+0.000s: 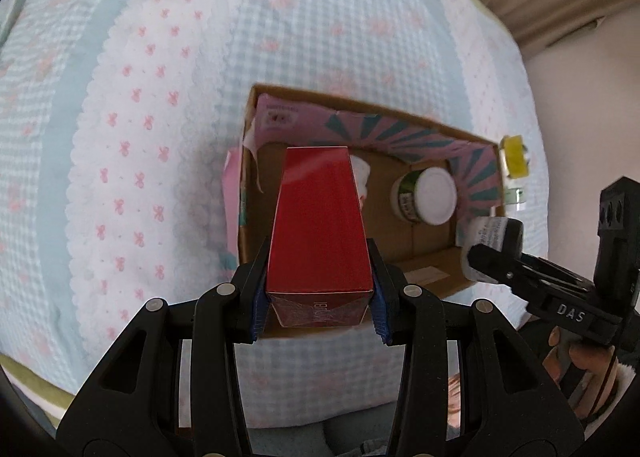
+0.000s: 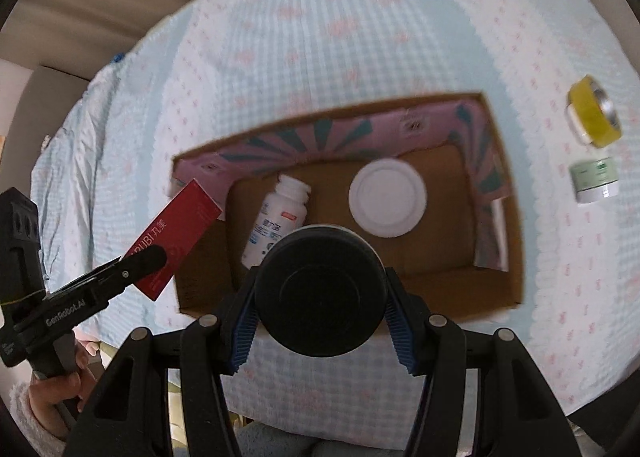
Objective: Organize rigid objects
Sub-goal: 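Carry red box and black-lidded jar to the cardboard box with both tools, then release red box and black jar into the box, lift both tools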
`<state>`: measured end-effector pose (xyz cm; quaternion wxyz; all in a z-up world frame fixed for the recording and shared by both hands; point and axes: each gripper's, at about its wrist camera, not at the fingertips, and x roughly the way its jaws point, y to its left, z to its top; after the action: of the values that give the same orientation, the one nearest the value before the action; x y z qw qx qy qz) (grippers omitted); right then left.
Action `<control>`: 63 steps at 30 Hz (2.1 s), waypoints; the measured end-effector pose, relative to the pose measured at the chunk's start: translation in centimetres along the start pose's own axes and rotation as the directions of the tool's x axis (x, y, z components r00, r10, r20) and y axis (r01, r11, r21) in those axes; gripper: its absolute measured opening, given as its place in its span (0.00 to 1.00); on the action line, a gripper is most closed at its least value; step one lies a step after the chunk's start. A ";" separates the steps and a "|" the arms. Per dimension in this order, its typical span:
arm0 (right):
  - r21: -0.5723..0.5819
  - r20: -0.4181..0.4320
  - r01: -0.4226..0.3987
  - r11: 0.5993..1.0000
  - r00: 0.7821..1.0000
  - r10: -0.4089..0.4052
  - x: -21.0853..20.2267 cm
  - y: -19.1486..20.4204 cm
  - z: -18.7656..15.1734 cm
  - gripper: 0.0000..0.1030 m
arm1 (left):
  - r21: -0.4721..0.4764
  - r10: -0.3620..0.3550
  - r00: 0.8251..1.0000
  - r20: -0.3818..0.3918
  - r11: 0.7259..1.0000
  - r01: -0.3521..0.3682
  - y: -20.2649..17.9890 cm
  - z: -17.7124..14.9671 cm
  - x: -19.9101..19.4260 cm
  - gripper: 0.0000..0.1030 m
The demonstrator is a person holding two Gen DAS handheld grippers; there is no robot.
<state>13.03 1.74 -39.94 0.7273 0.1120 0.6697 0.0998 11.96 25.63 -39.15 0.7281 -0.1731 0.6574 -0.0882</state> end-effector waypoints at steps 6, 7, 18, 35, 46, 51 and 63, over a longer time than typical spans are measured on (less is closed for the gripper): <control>0.036 -0.054 -0.013 0.999 0.998 0.015 2.9 -0.3 1.1 0.51 | 0.044 0.031 0.999 -0.041 0.999 -0.030 -0.1 1.2 2.3 0.36; 0.030 -0.061 -0.014 0.999 0.998 0.015 3.3 -0.2 1.2 0.51 | 0.056 0.037 0.998 -0.045 0.998 -0.034 -0.1 1.5 2.6 0.36; -0.089 -0.053 0.009 0.996 0.998 -0.014 3.9 0.5 0.8 1.00 | 0.094 0.016 0.996 -0.089 0.996 -0.008 -1.4 2.3 2.8 1.00; -0.066 0.062 0.043 0.997 0.997 -0.038 -0.8 -0.3 -1.3 1.00 | 0.144 0.064 0.998 0.000 0.988 -0.063 -3.0 -0.2 -1.5 1.00; -0.128 0.153 0.072 0.989 0.987 -0.052 -7.7 1.9 -3.5 1.00 | 0.170 0.073 0.984 0.162 0.980 -0.100 -5.0 -3.1 -9.5 1.00; -0.145 0.208 0.087 0.986 0.977 -0.055 -11.5 2.0 -4.4 1.00 | 0.185 0.091 0.967 0.237 0.973 -0.137 -6.4 -4.4 -11.9 1.00; -0.096 0.373 0.088 0.992 0.927 -0.046 -20.8 -4.8 -5.9 1.00 | 0.241 0.104 0.937 0.335 0.952 -0.191 -15.9 -8.2 -13.6 1.00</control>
<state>5.42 -8.79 -21.99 0.8485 0.0654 0.5175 0.0890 3.79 14.68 -21.34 0.8457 -0.0342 0.5245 -0.0924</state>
